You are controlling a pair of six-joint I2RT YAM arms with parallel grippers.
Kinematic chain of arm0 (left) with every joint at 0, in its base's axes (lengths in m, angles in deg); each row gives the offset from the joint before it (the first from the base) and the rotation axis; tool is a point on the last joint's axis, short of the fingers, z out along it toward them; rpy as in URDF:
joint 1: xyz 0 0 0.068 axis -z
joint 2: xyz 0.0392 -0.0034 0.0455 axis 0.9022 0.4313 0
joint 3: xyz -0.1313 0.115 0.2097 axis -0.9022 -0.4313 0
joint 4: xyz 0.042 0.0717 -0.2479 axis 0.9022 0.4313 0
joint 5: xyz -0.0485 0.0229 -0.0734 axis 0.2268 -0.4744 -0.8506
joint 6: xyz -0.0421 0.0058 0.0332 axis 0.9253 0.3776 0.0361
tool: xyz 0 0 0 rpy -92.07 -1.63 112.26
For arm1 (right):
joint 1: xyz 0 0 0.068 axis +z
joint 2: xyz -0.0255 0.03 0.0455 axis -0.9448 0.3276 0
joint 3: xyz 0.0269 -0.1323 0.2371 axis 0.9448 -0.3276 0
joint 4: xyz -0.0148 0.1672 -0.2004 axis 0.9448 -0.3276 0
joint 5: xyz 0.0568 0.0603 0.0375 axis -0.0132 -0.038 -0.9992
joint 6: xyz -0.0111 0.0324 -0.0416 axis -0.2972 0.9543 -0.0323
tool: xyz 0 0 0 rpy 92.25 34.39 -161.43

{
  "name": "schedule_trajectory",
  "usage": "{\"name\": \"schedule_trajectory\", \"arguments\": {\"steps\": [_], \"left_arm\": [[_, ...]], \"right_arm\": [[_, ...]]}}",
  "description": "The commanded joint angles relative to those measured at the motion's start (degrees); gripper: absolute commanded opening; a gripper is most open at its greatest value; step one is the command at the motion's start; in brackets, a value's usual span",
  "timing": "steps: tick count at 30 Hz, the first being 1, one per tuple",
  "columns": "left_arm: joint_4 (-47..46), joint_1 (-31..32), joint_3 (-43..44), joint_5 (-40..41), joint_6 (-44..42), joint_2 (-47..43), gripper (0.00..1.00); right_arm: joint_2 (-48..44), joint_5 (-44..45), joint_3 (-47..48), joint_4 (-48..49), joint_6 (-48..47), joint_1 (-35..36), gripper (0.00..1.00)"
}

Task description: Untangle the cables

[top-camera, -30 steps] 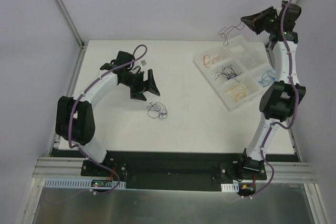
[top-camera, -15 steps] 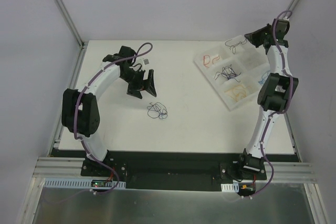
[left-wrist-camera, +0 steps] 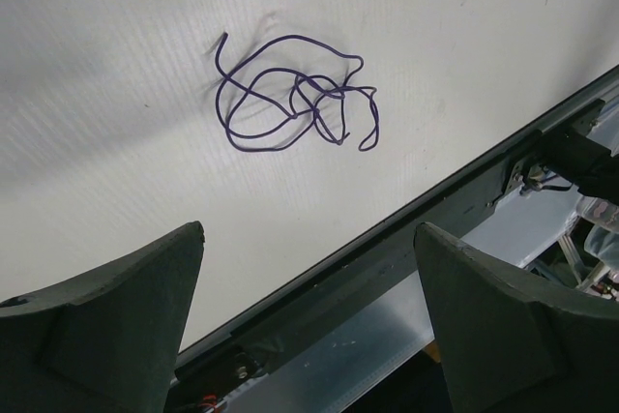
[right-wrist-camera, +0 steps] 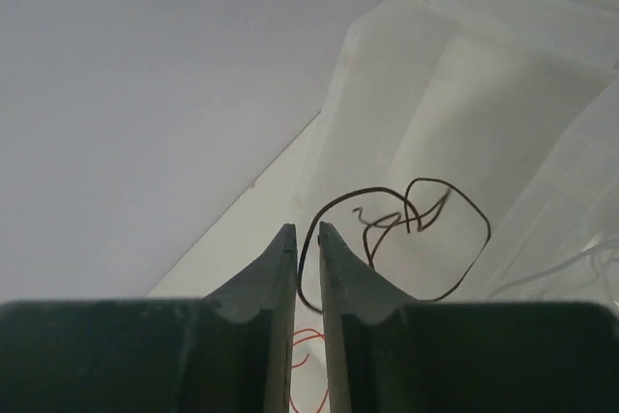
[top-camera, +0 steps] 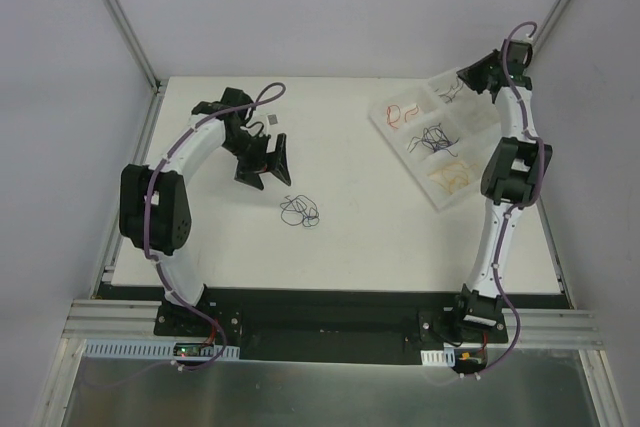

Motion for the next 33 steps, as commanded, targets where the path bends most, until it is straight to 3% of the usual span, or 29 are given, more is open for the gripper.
{"name": "schedule_trajectory", "arguments": {"steps": [1, 8, 12, 17, 24, 29, 33], "left_arm": [[1.84, -0.4, 2.19, -1.13, -0.33, 1.41, 0.89], [1.75, -0.4, 1.31, -0.61, 0.03, -0.08, 0.89], [1.66, -0.32, -0.18, -0.96, 1.08, -0.78, 0.88], [0.61, -0.23, -2.29, -0.35, 2.84, -3.59, 0.88], [-5.27, -0.23, -12.12, 1.76, 9.68, -11.67, 0.88], [-10.29, -0.23, -22.05, 1.95, 16.45, -18.53, 0.87], [-11.87, -0.23, -26.1, 0.71, 20.06, -23.54, 0.86]], "right_arm": [[-1.3, 2.15, 3.6, -3.3, -4.04, 2.89, 0.24], [-6.75, 3.03, 0.61, -9.18, -8.79, 2.72, 0.45], [-11.83, 1.19, -2.45, -13.23, -11.25, 2.46, 0.48], [-21.85, -2.32, -15.18, -14.9, -16.95, 5.0, 0.51], [-35.39, -6.37, -35.4, -18.77, -27.86, 18.17, 0.57], [-40.94, -15.06, -52.71, -10.88, -25.33, 32.05, 0.59], [-40.51, -15.69, -58.09, -8.85, -23.39, 42.78, 0.59]]}}
